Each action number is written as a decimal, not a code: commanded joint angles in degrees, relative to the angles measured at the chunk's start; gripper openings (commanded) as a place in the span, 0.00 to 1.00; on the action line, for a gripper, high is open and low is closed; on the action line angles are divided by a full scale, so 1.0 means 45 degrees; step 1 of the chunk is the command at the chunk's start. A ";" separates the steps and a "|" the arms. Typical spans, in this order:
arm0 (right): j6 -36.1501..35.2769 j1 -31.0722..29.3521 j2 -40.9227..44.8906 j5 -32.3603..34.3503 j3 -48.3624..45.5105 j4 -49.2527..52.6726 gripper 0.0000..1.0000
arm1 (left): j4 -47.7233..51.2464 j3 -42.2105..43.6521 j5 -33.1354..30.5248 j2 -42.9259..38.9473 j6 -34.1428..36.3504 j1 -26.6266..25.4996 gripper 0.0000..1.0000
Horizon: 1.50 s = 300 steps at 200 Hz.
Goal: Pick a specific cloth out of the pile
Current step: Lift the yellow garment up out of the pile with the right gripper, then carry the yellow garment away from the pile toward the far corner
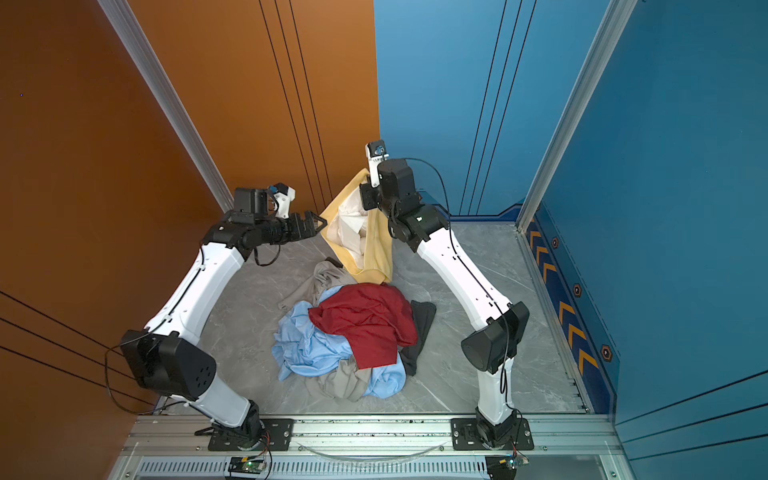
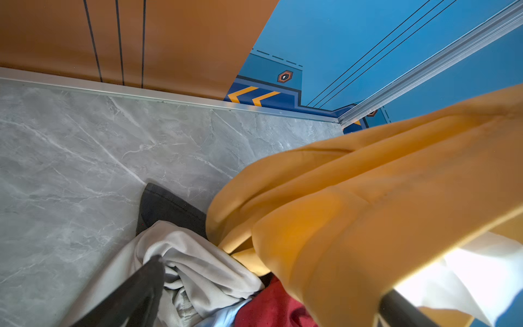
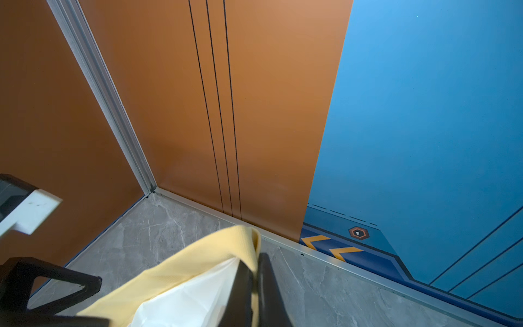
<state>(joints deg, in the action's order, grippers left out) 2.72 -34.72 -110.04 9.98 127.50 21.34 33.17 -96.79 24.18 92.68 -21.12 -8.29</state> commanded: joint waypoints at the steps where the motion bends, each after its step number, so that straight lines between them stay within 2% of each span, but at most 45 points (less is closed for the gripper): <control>1: -0.0278 0.0225 0.0720 0.0693 0.0240 -0.1249 0.00 | -0.0425 -0.0385 0.0568 0.0071 -0.0205 0.0067 0.98; 66: -0.0663 0.1060 0.0689 0.1383 0.0640 -0.1674 0.00 | -0.0574 -0.0094 0.0792 0.0206 -0.0303 -0.0066 0.98; 148: 0.0010 0.3895 0.0679 0.1262 0.0702 -0.1858 0.00 | -0.0579 -0.0147 0.0848 0.0911 -0.0290 -0.0393 0.98; 246: 0.0490 0.6929 -0.0476 0.0613 0.1842 -0.1775 0.00 | -0.0574 -0.1911 0.0586 0.2715 -0.0361 -0.1020 0.98; 300: 0.1064 0.7637 -0.1468 0.0418 0.2135 -0.1747 0.00 | -0.0574 -0.2876 0.0439 0.3541 -0.0456 -0.1145 0.98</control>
<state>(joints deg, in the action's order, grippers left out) 4.99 -0.62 -114.67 13.52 135.72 15.38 30.87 -107.35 26.22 107.20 -22.59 -12.91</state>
